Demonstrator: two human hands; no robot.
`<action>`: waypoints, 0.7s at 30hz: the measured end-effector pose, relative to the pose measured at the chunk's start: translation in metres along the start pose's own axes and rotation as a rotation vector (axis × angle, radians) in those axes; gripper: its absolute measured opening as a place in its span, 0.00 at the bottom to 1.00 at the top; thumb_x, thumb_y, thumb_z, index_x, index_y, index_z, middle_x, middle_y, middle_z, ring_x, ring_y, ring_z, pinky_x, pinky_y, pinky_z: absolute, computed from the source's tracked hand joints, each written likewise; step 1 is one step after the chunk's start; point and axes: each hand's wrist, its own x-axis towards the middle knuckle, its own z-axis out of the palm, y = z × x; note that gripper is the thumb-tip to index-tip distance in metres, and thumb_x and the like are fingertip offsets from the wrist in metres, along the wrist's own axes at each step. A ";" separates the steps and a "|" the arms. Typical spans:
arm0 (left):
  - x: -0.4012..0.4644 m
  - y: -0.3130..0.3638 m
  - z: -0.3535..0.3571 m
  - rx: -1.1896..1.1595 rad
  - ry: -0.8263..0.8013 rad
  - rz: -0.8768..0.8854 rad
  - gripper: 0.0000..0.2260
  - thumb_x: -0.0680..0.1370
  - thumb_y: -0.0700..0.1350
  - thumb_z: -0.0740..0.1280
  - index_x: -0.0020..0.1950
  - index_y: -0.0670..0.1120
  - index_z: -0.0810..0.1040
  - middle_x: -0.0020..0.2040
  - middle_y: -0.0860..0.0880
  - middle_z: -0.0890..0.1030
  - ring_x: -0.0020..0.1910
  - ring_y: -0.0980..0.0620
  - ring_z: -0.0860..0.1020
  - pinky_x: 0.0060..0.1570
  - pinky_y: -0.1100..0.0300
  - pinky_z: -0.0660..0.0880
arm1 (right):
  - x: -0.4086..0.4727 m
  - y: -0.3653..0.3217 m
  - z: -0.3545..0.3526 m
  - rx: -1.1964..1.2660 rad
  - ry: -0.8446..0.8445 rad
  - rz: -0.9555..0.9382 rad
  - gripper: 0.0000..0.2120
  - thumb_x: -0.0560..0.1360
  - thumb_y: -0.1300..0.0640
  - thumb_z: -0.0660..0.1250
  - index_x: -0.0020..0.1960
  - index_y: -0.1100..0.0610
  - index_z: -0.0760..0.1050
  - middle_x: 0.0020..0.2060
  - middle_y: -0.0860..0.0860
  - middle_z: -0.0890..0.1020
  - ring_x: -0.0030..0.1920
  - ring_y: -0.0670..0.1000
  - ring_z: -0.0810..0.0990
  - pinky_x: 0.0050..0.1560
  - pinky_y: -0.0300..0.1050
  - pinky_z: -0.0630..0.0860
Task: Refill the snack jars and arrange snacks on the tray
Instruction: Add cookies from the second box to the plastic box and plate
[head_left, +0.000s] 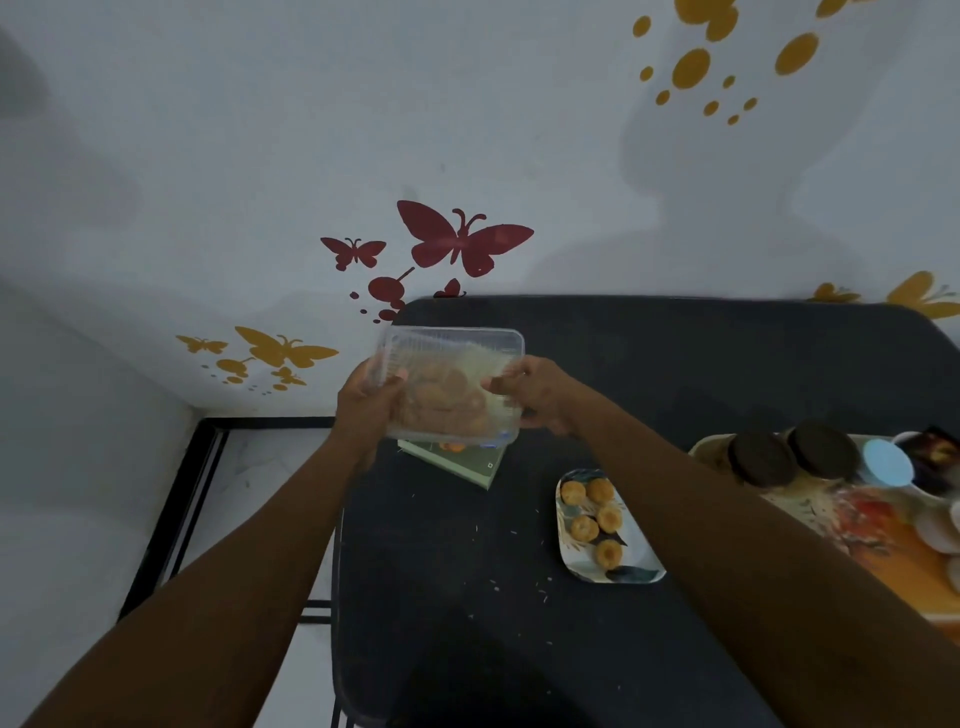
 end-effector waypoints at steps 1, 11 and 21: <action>-0.001 -0.002 0.003 -0.071 -0.022 -0.051 0.11 0.84 0.47 0.65 0.66 0.50 0.77 0.57 0.50 0.83 0.54 0.49 0.83 0.45 0.53 0.83 | 0.001 0.004 0.003 0.032 0.002 0.014 0.15 0.75 0.53 0.75 0.57 0.57 0.76 0.55 0.54 0.82 0.57 0.55 0.81 0.59 0.58 0.80; 0.002 -0.037 -0.013 -0.548 -0.125 -0.515 0.24 0.83 0.67 0.54 0.63 0.54 0.81 0.58 0.43 0.85 0.56 0.42 0.85 0.51 0.44 0.83 | -0.001 0.019 0.004 0.499 -0.063 -0.019 0.12 0.84 0.52 0.61 0.64 0.58 0.74 0.48 0.55 0.84 0.56 0.59 0.83 0.55 0.62 0.81; 0.008 -0.044 -0.019 -0.539 0.280 -0.364 0.15 0.84 0.46 0.64 0.71 0.48 0.74 0.63 0.41 0.81 0.57 0.42 0.82 0.55 0.41 0.81 | -0.009 0.032 -0.039 0.735 0.275 -0.110 0.18 0.85 0.55 0.60 0.72 0.63 0.67 0.55 0.58 0.82 0.45 0.53 0.84 0.44 0.53 0.84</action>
